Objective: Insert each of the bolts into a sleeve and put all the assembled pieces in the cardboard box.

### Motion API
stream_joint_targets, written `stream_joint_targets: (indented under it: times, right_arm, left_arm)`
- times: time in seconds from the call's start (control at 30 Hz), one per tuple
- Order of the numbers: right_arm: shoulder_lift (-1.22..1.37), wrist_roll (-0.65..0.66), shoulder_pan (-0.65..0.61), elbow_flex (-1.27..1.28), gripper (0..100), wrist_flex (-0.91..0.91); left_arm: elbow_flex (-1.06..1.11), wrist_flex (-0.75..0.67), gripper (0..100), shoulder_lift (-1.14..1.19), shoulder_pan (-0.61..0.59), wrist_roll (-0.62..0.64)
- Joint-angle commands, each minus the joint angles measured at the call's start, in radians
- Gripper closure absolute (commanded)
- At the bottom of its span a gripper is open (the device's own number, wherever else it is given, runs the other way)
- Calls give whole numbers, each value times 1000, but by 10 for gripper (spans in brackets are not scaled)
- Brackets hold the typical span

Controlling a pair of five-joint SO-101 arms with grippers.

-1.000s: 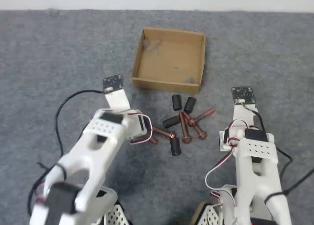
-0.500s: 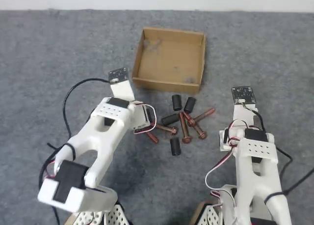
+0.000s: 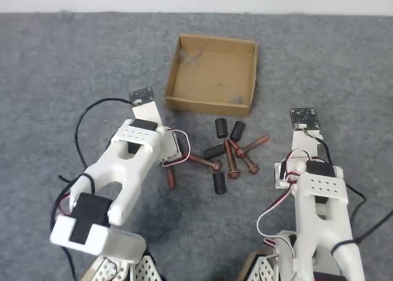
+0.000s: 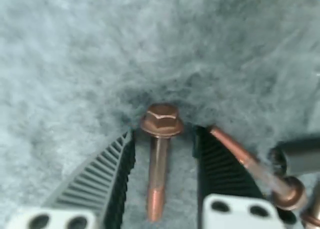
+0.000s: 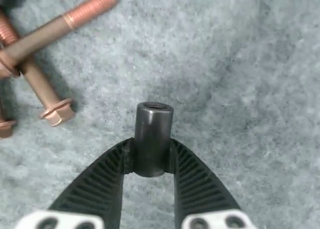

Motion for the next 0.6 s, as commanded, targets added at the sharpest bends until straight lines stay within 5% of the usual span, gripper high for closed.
stream_joint_targets:
  times: [0.0,0.17,0.37,0.57]
  right_arm:
    - [-47,17,15,-9,991,-18]
    - [-47,17,15,-9,991,-18]
    - [-47,17,15,-9,991,-15]
    - [-47,17,15,-9,991,-13]
  left_arm:
    - [-21,12,791,-2,-3,6]
    - [-24,11,814,0,-5,6]
    - [-25,6,979,2,-6,6]
    - [-25,8,984,2,-29,6]
